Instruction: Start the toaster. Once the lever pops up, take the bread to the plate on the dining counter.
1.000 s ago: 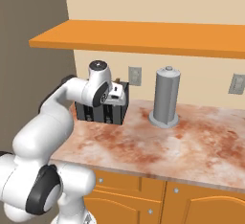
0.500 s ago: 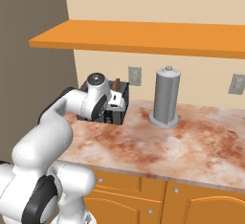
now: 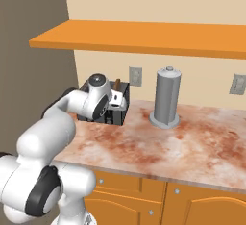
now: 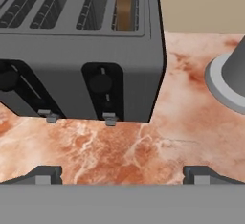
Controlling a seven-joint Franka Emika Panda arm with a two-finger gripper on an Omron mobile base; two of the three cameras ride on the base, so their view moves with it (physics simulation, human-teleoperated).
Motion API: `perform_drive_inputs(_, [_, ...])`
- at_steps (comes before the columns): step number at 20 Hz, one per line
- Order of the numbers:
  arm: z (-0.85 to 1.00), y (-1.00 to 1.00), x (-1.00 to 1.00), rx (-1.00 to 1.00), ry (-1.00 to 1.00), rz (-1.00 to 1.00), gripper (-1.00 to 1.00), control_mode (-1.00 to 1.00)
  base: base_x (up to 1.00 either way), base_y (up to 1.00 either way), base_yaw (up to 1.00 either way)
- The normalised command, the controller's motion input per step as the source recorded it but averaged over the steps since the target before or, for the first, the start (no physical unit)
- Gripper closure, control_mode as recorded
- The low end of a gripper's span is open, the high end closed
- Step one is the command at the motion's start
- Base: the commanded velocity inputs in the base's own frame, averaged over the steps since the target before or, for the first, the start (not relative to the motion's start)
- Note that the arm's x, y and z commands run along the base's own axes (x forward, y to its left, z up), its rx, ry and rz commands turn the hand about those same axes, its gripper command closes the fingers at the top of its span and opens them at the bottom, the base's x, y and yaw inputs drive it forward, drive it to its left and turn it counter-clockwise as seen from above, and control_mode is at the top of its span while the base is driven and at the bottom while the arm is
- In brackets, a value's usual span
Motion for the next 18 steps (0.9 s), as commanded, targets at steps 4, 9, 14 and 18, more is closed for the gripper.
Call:
perform_drive_inputs(4, [0.0, -0.07, 0.16, 0.0, 0.0, 0.0, -1.0, -1.0, 0.0, 0.0, 0.0])
perform_drive_inputs(9, [0.0, -0.09, 0.14, 0.0, 0.0, 0.0, -1.0, -1.0, 0.0, 0.0, 0.0])
perform_drive_inputs(14, [0.0, -0.07, 0.1, 0.0, 0.0, 0.0, -1.0, -1.0, 0.0, 0.0, 0.0])
perform_drive_inputs(18, [0.0, 0.0, 0.05, 0.0, 0.0, 0.0, -1.0, -1.0, 0.0, 0.0, 0.0])
